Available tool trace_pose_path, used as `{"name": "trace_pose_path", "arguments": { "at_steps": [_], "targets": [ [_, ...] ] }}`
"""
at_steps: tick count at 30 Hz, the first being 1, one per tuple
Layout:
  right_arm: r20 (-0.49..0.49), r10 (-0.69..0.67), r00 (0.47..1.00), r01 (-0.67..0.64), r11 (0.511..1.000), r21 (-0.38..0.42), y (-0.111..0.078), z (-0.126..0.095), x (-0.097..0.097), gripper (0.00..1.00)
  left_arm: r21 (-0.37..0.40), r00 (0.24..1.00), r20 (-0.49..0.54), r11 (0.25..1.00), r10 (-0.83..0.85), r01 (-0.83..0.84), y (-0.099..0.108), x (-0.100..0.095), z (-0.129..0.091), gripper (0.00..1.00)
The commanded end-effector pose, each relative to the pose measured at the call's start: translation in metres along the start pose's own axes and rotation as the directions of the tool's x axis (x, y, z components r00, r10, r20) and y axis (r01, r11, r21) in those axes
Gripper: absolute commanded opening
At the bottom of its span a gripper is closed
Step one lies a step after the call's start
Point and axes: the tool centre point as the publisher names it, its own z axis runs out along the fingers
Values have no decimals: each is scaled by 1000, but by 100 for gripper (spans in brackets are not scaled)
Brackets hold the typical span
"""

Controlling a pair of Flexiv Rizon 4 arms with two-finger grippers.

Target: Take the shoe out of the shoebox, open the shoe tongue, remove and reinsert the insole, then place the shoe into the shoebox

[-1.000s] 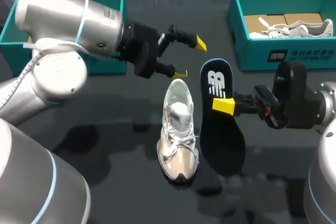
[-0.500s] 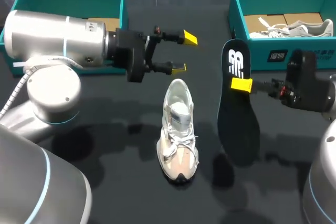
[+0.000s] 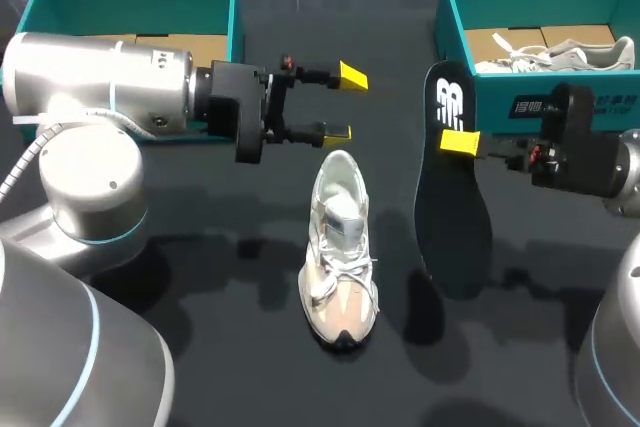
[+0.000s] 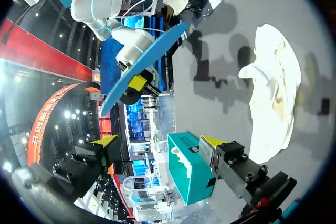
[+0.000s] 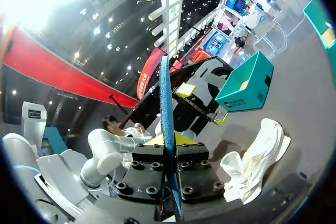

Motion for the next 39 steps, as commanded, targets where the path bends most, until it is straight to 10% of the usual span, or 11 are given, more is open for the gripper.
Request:
{"name": "trace_pose_path", "arguments": {
  "at_steps": [1,16,26,39],
  "targets": [
    [-26,137,990,-136,990,20,32,10,-34,0,5,1000,12,1000,-20,20,-3,-2,4,100],
    [22,155,988,-155,988,6,42,7,-44,0,65,996,47,995,-75,72,-4,-8,7,100],
    [80,374,924,-372,927,-39,92,45,-102,0,77,992,32,990,-120,117,-9,-7,31,100],
    [87,403,911,-402,915,-37,91,48,-103,0,66,993,31,991,-118,116,-8,-6,35,100]
  ]
}}
